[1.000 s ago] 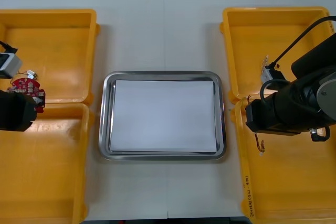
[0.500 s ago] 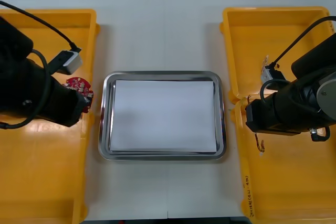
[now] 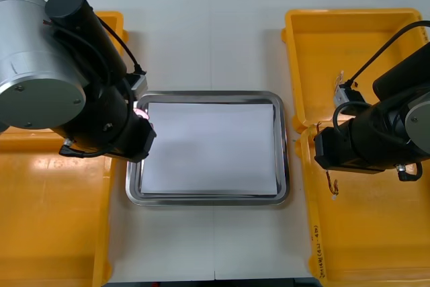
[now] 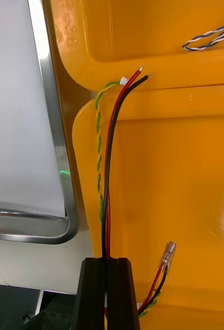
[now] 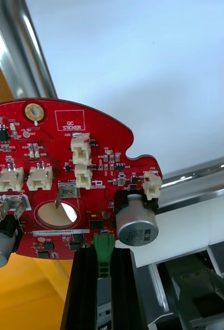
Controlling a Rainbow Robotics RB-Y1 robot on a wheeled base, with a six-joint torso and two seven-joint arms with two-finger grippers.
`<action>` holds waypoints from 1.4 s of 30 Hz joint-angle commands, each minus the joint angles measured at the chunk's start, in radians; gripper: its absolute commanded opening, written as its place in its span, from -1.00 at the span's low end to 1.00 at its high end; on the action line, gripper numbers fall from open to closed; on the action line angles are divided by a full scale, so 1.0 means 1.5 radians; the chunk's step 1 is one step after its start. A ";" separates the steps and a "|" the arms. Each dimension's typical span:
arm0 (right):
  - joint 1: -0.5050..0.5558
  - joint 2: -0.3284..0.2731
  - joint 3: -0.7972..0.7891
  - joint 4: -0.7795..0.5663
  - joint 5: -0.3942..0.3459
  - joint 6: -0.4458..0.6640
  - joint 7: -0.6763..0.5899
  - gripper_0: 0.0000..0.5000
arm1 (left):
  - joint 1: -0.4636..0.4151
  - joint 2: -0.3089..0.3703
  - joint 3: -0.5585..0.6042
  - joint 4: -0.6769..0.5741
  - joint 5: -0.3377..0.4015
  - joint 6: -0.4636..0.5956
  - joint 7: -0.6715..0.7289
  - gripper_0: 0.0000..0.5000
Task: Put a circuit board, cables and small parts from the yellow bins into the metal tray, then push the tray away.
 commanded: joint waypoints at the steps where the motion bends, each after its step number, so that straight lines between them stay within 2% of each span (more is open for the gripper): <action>1: -0.015 -0.005 0.005 -0.004 0.002 0.003 -0.016 -1.00 | -0.022 -0.061 -0.028 0.026 -0.052 0.004 -0.025 -1.00; 16: -0.014 -0.006 0.005 -0.004 0.002 0.003 -0.015 -1.00 | -0.022 -0.168 -0.092 0.143 -0.122 0.004 -0.026 -1.00; 28: -0.014 -0.005 0.006 -0.004 0.002 0.003 -0.015 -1.00 | -0.021 -0.190 -0.137 0.214 -0.143 0.004 -0.041 -1.00; 42: -0.014 -0.006 0.006 -0.004 0.000 0.003 -0.014 -1.00 | 0.008 -0.215 -0.145 0.230 -0.173 0.004 -0.072 -1.00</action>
